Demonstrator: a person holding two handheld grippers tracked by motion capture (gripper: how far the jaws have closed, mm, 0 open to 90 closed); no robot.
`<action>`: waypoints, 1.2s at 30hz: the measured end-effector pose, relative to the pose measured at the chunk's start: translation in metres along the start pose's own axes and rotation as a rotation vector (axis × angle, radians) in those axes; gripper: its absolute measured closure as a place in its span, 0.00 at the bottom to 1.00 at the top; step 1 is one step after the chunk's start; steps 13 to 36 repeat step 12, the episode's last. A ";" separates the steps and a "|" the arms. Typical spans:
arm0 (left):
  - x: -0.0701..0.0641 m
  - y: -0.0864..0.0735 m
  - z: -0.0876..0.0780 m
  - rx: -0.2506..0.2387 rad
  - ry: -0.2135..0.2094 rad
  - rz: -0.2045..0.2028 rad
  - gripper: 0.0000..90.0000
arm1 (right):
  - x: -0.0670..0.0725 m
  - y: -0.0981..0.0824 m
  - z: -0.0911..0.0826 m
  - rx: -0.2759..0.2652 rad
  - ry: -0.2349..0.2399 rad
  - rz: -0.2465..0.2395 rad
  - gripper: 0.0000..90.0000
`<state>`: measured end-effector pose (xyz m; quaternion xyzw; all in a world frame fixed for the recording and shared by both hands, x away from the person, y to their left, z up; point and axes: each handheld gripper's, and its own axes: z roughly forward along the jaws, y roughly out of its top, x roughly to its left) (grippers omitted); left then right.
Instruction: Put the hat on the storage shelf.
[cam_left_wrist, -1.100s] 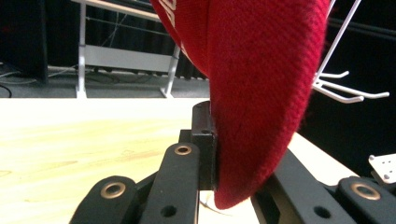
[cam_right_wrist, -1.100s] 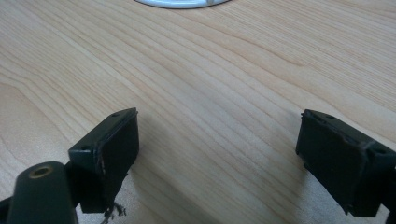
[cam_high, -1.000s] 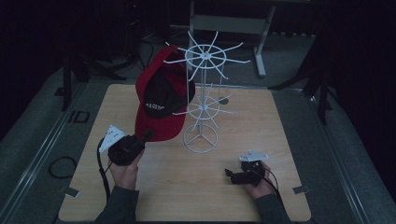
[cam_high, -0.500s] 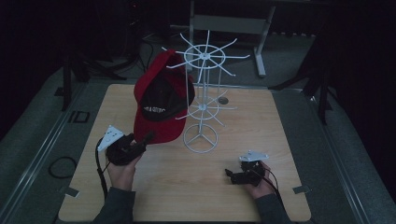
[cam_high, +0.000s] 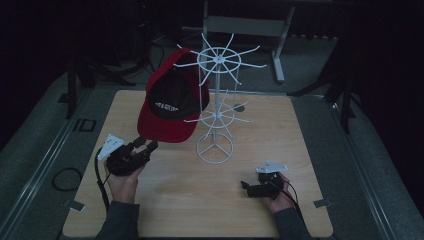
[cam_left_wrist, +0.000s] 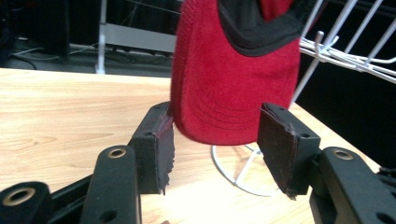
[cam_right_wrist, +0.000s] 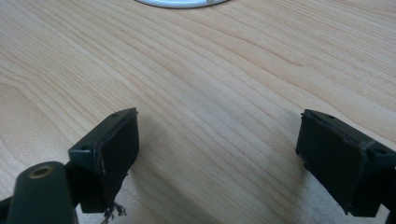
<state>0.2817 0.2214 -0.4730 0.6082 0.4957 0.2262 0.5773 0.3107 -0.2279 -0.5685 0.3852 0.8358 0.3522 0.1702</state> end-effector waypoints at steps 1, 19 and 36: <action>0.001 0.000 -0.001 -0.003 0.005 -0.003 0.52 | 0.000 0.000 0.000 0.001 0.000 0.002 0.15; 0.010 -0.001 -0.005 0.001 0.020 -0.013 0.50 | 0.000 0.000 0.000 0.000 0.000 0.000 0.15; 0.010 -0.001 -0.005 0.001 0.020 -0.013 0.50 | 0.000 0.000 0.000 0.000 0.000 0.000 0.15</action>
